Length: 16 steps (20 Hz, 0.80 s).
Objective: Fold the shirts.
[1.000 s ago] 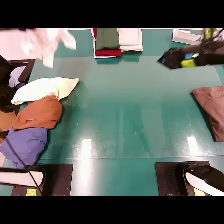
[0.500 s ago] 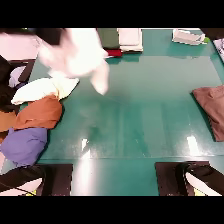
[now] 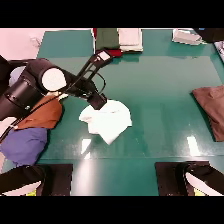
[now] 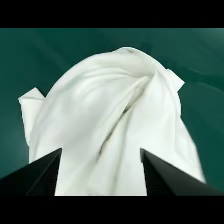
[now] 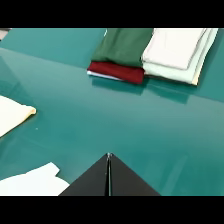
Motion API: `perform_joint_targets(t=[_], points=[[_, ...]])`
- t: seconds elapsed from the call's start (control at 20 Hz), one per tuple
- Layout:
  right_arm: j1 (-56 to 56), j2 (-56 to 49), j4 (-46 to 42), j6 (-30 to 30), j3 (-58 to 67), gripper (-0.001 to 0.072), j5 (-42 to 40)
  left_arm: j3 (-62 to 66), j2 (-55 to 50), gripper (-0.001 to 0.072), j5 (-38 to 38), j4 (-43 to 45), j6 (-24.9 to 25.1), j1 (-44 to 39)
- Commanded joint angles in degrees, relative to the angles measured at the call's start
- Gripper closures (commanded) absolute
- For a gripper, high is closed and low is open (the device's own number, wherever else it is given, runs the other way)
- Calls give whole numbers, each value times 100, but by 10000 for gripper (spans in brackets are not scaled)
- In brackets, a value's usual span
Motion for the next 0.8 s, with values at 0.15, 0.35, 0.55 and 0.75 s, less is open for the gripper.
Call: perform_joint_targets(t=[0.15,0.35,0.55,0.75], points=[[2,-199,2,2,4,693,280,-114,-63,115,-492,236,-603,1593],[2,-219,-4,2,4,693,269,-577,-315,115,-920,-208,-551,1847],[2,-223,-7,2,4,693,264,-1143,-721,116,-553,-369,-299,1467],[2,-262,-4,2,4,693,341,-1209,-1322,317,-511,-376,-304,1344]])
